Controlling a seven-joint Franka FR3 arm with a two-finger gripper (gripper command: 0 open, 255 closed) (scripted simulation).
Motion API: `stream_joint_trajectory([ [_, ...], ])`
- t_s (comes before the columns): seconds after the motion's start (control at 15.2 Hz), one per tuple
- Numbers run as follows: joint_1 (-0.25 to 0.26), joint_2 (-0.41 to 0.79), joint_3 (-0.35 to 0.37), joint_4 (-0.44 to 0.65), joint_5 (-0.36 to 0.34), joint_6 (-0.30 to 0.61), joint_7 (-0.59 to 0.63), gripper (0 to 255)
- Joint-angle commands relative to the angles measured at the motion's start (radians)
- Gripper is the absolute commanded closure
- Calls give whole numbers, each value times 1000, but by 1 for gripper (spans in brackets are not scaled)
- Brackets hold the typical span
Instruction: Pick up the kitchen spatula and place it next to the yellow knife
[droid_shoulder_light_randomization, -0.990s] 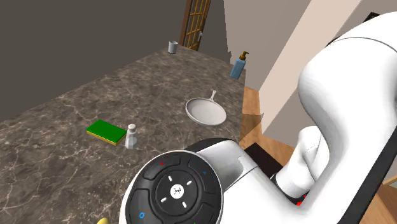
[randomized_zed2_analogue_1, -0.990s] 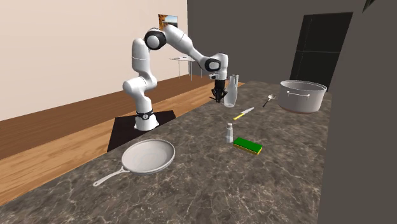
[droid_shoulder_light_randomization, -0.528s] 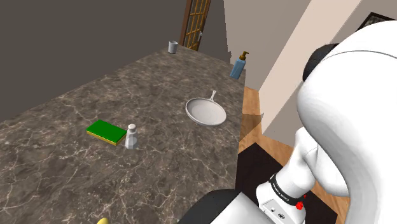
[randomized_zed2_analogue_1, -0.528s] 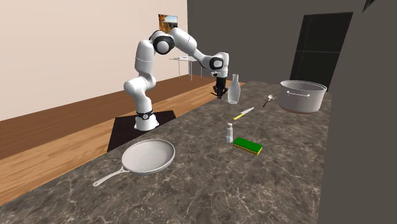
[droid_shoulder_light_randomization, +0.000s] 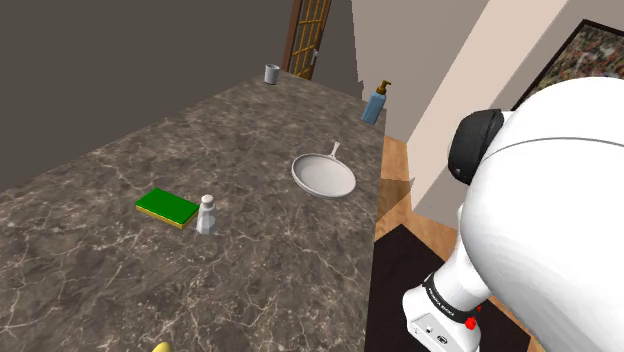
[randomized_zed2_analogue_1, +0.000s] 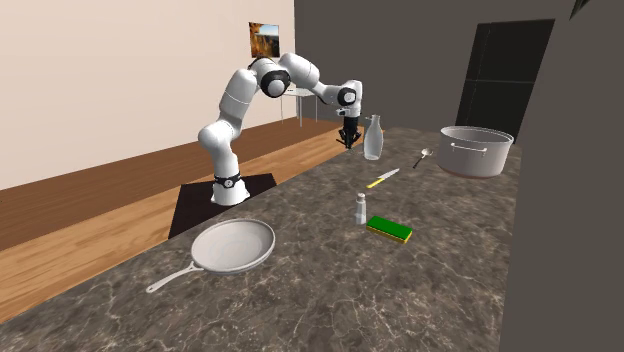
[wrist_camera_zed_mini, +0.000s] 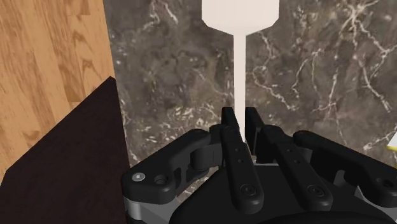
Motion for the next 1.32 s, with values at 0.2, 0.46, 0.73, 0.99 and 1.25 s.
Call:
stream_joint_trajectory([
  [0.2,84,79,-20,90,-35,-22,50,255],
  [0.46,89,102,-32,71,-52,16,60,255],
  [0.73,95,128,-46,57,-70,53,71,255],
  [0.99,103,155,-60,46,-89,88,82,255],
  [1.25,103,155,-60,46,-89,88,82,255],
])
